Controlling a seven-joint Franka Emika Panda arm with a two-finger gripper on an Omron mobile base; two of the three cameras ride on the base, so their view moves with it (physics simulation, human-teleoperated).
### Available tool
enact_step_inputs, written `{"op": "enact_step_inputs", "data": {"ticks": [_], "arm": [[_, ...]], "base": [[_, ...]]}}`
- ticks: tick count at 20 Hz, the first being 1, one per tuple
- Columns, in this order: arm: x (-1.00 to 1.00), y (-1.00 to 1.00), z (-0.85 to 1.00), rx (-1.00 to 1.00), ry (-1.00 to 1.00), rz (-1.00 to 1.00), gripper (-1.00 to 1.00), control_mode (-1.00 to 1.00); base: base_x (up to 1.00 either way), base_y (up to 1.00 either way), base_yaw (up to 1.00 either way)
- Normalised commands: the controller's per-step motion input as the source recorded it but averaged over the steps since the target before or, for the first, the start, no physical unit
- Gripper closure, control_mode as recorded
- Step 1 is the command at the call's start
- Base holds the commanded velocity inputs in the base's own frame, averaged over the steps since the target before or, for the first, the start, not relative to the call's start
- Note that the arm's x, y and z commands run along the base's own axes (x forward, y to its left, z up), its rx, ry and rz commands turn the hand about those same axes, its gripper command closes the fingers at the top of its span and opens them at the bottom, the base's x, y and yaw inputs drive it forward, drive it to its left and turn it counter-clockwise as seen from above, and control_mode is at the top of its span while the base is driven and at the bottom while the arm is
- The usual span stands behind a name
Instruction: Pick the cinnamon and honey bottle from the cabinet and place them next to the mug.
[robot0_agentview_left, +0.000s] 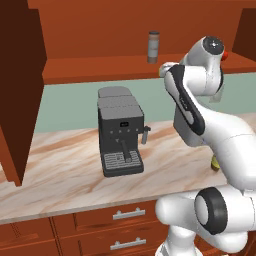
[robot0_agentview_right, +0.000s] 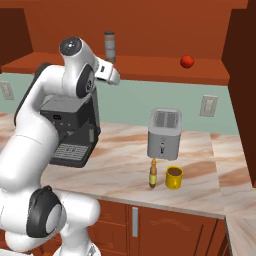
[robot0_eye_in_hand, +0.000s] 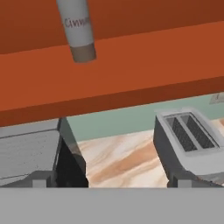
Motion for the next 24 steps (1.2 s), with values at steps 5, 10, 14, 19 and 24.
{"op": "enact_step_inputs", "data": {"ticks": [5, 10, 14, 19, 24], "arm": [[0.57, 0.46, 0.2, 0.0, -0.11, 0.0, -1.0, -1.0], [0.53, 0.1, 0.0, 0.0, -0.25, -0.03, -1.0, -1.0], [0.43, 0.0, 0.01, 0.04, -0.21, -0.02, -1.0, -1.0], [0.39, -0.01, 0.26, 0.08, -0.02, 0.1, -1.0, -1.0], [0.0, 0.0, 0.52, 0.04, 0.02, 0.2, -1.0, -1.0]], "base": [[0.0, 0.0, 0.0], [0.0, 0.0, 0.0], [0.0, 0.0, 0.0], [0.0, 0.0, 0.0], [0.0, 0.0, 0.0]]}}
